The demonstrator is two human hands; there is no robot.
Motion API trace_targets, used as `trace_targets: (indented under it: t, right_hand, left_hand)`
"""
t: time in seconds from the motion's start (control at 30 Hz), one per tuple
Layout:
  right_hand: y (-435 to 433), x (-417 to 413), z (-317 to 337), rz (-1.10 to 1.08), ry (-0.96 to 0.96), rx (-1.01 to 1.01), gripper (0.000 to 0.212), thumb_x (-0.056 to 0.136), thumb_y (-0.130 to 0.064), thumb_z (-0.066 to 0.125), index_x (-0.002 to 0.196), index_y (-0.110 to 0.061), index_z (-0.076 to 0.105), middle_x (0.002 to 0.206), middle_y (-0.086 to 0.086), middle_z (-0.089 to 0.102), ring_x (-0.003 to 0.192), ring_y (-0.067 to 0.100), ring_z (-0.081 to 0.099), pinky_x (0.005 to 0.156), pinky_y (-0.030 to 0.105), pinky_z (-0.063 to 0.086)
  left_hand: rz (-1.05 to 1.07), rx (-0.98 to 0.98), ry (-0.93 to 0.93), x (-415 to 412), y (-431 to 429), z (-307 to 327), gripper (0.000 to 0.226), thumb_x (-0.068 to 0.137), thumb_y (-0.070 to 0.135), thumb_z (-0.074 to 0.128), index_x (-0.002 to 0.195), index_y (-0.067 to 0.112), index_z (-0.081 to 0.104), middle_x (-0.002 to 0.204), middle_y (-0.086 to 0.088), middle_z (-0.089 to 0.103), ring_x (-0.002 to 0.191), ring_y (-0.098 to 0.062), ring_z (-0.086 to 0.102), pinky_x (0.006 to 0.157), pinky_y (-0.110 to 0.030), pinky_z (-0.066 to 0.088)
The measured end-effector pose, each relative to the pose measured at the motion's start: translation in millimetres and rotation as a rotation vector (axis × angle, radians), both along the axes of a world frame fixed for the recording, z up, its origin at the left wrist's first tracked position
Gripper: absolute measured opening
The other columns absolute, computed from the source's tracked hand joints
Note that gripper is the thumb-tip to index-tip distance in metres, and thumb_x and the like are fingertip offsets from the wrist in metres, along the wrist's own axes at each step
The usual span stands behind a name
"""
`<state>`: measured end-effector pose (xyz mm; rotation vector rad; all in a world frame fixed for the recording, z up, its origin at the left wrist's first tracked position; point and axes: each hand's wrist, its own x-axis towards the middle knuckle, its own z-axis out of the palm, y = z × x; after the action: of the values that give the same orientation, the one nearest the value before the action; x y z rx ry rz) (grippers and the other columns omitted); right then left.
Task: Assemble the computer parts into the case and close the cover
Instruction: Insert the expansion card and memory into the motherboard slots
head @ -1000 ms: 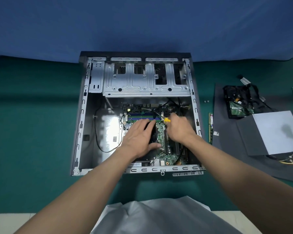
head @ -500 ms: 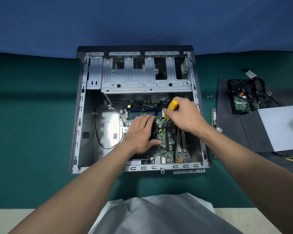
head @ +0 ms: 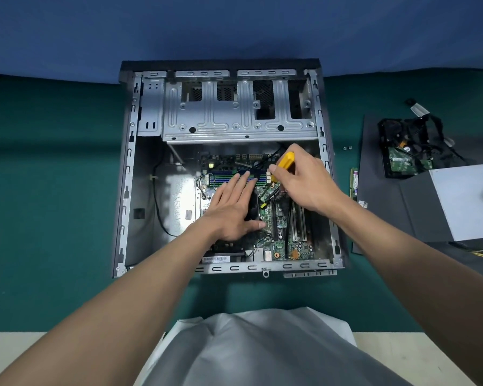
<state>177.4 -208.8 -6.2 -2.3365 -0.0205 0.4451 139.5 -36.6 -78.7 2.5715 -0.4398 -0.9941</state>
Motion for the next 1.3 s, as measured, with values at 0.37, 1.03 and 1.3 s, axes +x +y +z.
trace_targets:
  t: [0.37, 1.03, 1.3]
  right_hand:
    - [-1, 1, 3, -0.012, 0.007, 0.046, 0.021, 0.094, -0.030, 0.057, 0.092, -0.010, 0.051, 0.079, 0.007, 0.065, 0.068, 0.020, 0.057, 0.056, 0.029, 0.040]
    - [34, 11, 34, 0.758, -0.295, -0.559, 0.024, 0.090, -0.020, 0.053, 0.071, -0.012, 0.040, 0.059, 0.001, 0.033, 0.050, 0.021, 0.041, 0.046, 0.025, 0.026]
    - [27, 10, 36, 0.436, 0.104, -0.449, 0.036, 0.096, -0.027, 0.048, 0.123, -0.005, 0.037, 0.093, 0.010, 0.056, 0.085, 0.033, 0.055, 0.068, 0.037, 0.042]
  left_hand:
    - [-0.001, 0.015, 0.007, 2, -1, 2, 0.099, 0.091, 0.064, 0.045, 0.150, 0.026, -0.024, 0.151, 0.011, -0.040, 0.134, -0.004, -0.039, 0.107, -0.027, -0.025]
    - [0.005, 0.019, -0.009, 1, 0, -1, 0.100, 0.092, 0.063, 0.045, 0.148, 0.022, -0.027, 0.153, 0.007, -0.036, 0.137, -0.007, -0.036, 0.112, -0.029, -0.022]
    - [0.027, -0.014, -0.019, 1, 0, -1, 0.099, 0.090, 0.063, 0.049, 0.150, 0.027, -0.021, 0.154, 0.012, -0.034, 0.138, -0.005, -0.033, 0.109, -0.027, -0.023]
